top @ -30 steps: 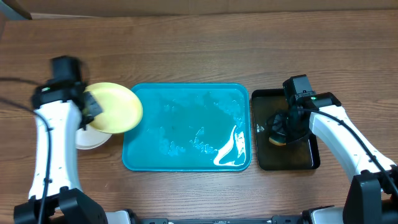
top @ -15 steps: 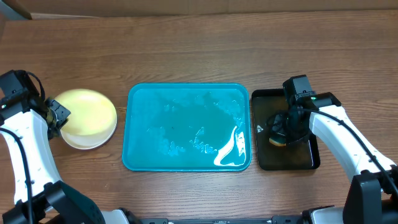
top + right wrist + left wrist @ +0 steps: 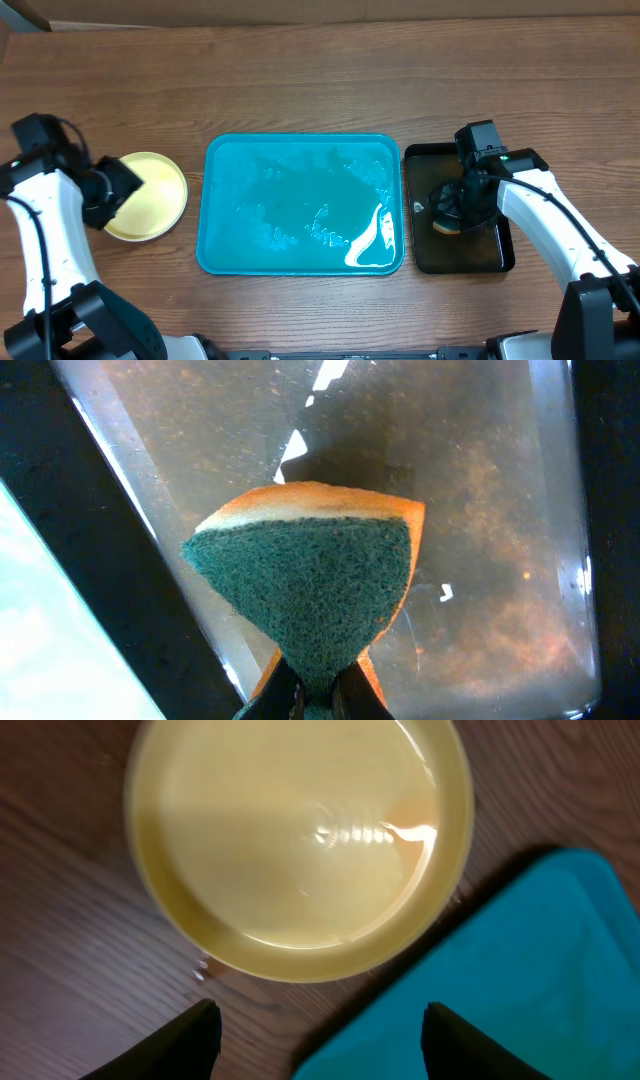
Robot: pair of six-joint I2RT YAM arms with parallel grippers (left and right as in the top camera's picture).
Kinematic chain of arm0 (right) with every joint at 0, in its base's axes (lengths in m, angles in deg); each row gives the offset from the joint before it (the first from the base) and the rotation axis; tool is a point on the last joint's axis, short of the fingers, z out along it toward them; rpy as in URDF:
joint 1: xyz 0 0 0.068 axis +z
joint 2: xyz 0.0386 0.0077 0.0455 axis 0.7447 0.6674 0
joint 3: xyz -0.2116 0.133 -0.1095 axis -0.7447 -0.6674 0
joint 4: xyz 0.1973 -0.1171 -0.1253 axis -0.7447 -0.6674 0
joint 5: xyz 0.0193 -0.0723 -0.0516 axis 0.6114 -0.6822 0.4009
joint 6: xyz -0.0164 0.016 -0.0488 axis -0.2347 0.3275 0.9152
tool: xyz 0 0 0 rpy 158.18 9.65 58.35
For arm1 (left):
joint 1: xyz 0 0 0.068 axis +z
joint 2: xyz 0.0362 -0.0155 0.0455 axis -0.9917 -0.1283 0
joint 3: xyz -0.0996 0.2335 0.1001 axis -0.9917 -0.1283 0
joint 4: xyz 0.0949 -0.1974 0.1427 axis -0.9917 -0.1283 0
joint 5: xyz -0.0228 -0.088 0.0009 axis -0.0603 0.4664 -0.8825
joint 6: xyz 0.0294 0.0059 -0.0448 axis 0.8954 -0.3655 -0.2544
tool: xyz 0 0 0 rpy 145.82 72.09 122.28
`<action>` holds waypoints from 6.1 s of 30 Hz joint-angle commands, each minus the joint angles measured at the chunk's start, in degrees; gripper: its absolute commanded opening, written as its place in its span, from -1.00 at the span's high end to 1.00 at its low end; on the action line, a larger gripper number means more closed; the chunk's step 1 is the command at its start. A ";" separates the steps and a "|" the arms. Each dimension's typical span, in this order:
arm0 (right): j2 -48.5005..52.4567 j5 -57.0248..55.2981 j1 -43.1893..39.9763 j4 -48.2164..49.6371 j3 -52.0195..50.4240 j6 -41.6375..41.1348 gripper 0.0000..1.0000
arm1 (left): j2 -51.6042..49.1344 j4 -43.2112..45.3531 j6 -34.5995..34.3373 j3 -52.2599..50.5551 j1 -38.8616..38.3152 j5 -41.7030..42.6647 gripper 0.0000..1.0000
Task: Clean dirty plates on tray and stack at the side
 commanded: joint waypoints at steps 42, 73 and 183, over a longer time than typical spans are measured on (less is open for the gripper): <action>-0.90 5.27 -0.79 4.94 4.17 9.07 0.92 | -0.35 -3.96 10.93 -0.61 -33.66 9.55 -0.37; -0.72 5.46 -0.79 5.86 3.87 9.09 0.91 | -0.35 -4.42 10.93 -0.61 -33.66 9.55 -0.35; -89.44 -1.66 -7.15 47.76 -46.51 14.91 -1.00 | 61.92 -3.13 8.52 -23.02 -33.66 3.32 -0.99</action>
